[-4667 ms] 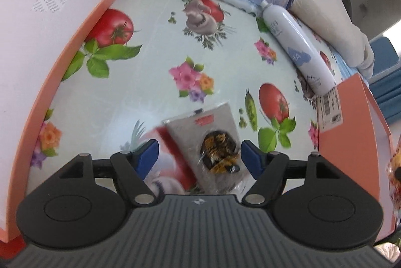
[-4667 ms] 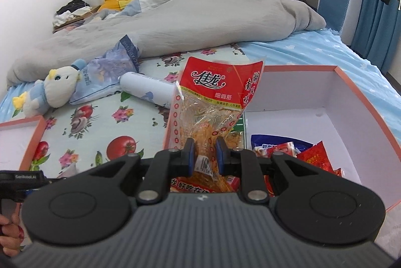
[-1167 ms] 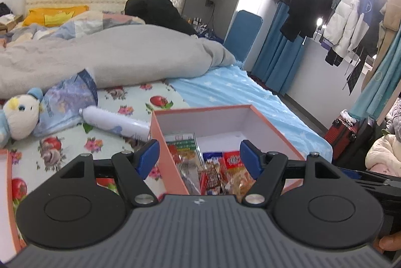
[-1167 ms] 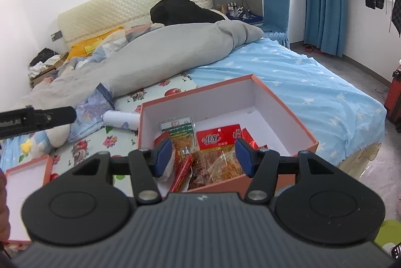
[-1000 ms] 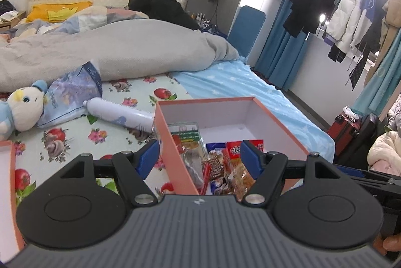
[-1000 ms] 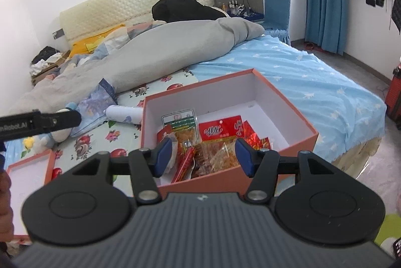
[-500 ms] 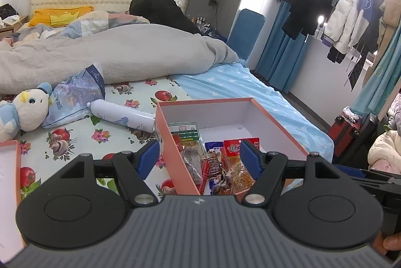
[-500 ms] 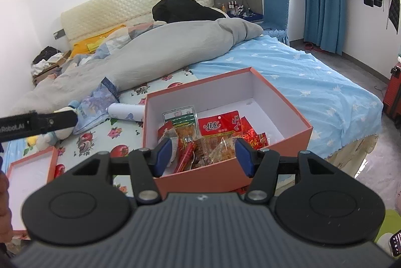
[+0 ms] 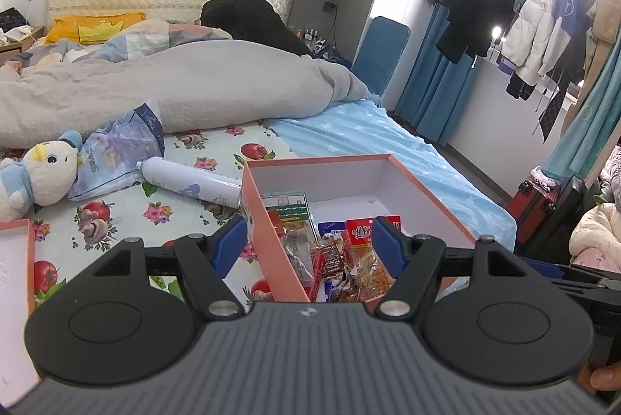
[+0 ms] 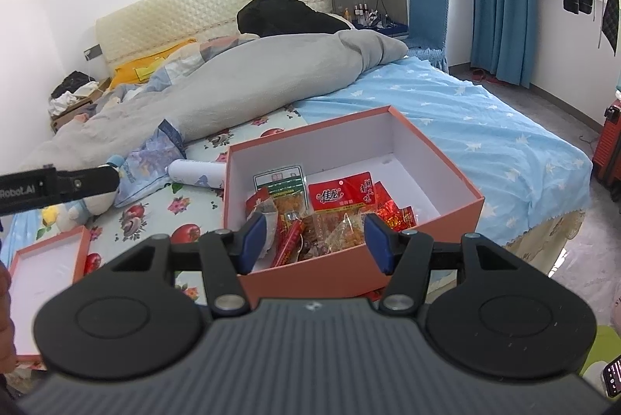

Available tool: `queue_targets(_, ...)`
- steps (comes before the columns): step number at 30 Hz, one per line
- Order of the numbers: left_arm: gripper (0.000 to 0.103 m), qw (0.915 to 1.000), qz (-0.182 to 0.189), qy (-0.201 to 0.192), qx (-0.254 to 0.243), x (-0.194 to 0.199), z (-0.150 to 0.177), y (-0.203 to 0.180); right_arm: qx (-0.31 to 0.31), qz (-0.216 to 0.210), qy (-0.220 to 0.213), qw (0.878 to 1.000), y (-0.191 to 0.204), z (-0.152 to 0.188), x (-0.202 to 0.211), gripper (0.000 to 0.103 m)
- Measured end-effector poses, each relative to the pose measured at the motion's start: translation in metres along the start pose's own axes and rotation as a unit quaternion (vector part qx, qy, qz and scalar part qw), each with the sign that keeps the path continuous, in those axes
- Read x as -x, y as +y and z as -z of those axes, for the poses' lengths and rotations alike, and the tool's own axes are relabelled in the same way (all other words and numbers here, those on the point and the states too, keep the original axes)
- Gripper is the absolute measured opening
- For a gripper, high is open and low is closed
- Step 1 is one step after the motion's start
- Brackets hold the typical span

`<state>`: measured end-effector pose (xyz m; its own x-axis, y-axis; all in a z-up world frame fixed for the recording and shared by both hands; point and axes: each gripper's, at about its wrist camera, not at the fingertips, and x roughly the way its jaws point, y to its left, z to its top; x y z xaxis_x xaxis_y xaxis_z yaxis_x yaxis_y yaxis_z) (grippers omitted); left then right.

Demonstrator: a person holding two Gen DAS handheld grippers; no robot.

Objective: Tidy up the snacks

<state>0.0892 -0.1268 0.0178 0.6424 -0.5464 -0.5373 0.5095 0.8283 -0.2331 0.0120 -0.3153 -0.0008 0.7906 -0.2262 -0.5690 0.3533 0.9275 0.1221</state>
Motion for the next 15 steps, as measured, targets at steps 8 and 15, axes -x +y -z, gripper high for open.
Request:
queue_targets(8, 0.099, 0.9997, -0.021, -0.005, -0.012, 0.003, -0.002, -0.005, -0.009, 0.004, 0.004, 1.000, -0.004, 0.001, -0.002, 0.077)
queue_targets(15, 0.101, 0.9995, -0.028, 0.010, -0.008, -0.002, -0.004, -0.006, -0.010, 0.026, 0.001, 1.000, -0.012, 0.000, -0.006, 0.102)
